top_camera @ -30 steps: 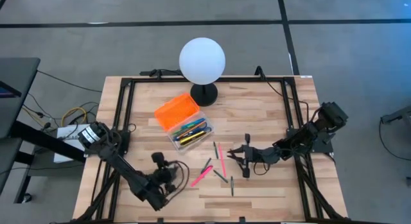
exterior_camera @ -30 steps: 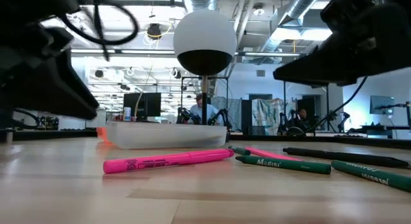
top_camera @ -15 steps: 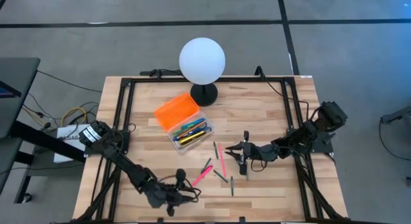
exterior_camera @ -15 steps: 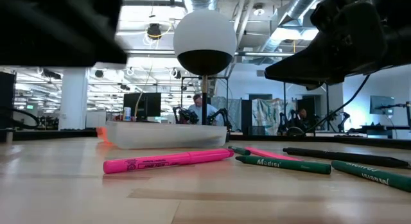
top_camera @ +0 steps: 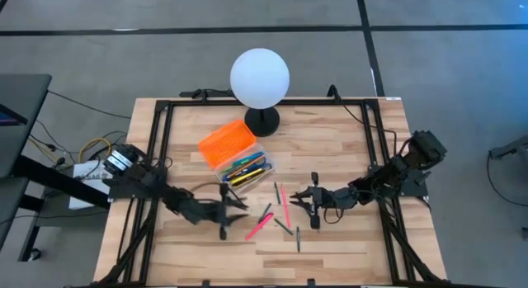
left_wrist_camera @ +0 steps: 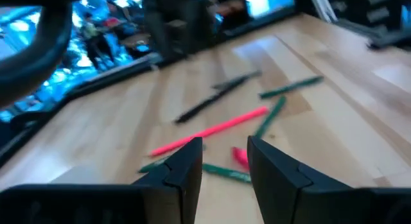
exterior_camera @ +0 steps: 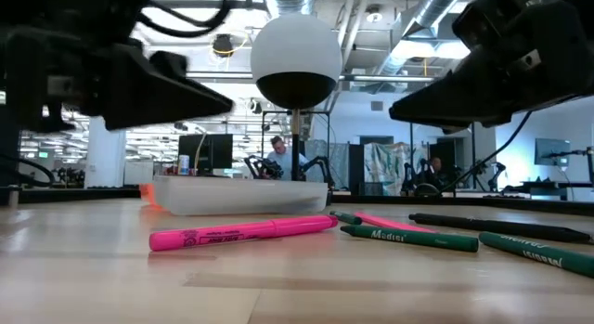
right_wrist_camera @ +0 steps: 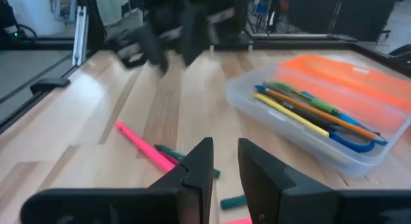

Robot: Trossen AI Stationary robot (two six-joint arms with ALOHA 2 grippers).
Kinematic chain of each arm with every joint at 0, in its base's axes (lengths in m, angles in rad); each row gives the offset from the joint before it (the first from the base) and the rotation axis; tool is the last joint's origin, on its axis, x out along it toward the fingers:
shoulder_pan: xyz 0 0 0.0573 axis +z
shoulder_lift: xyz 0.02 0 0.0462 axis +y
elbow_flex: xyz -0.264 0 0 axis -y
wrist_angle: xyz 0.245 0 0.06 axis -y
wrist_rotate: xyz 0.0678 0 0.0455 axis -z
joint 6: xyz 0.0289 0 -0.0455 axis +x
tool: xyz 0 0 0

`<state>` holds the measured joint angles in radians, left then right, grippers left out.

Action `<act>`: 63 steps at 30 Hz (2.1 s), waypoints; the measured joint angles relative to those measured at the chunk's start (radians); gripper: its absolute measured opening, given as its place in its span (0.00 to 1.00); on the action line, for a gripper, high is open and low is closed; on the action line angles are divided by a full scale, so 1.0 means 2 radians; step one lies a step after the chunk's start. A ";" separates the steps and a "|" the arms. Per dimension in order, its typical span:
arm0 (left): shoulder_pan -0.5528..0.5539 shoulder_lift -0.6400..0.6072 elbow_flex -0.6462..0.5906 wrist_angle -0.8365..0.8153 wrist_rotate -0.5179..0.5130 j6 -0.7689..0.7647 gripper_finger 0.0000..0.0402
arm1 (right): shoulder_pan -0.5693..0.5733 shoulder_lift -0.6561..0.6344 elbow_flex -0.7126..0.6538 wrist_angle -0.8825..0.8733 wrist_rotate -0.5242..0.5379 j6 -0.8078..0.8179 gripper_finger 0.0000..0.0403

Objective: Pick & place school supplies into a supply box
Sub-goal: Put the black pen into the orange supply box

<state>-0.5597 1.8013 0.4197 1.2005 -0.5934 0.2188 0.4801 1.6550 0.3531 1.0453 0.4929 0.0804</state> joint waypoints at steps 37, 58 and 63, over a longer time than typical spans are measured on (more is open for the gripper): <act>-0.107 -0.126 -0.151 0.084 -0.139 -0.072 0.30 | 0.029 0.013 0.314 -0.837 -0.027 0.483 0.16; -0.107 -0.126 -0.151 0.086 -0.138 -0.081 0.30 | -0.003 0.067 0.315 -0.821 -0.132 0.476 0.16; -0.107 -0.126 -0.151 0.086 -0.137 -0.088 0.30 | -0.022 0.066 0.315 -0.821 -0.159 0.473 0.16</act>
<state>-0.7731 1.5501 0.1184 1.3716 -0.8680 0.0427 0.4360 1.7878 0.9833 -0.5971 0.1739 1.0266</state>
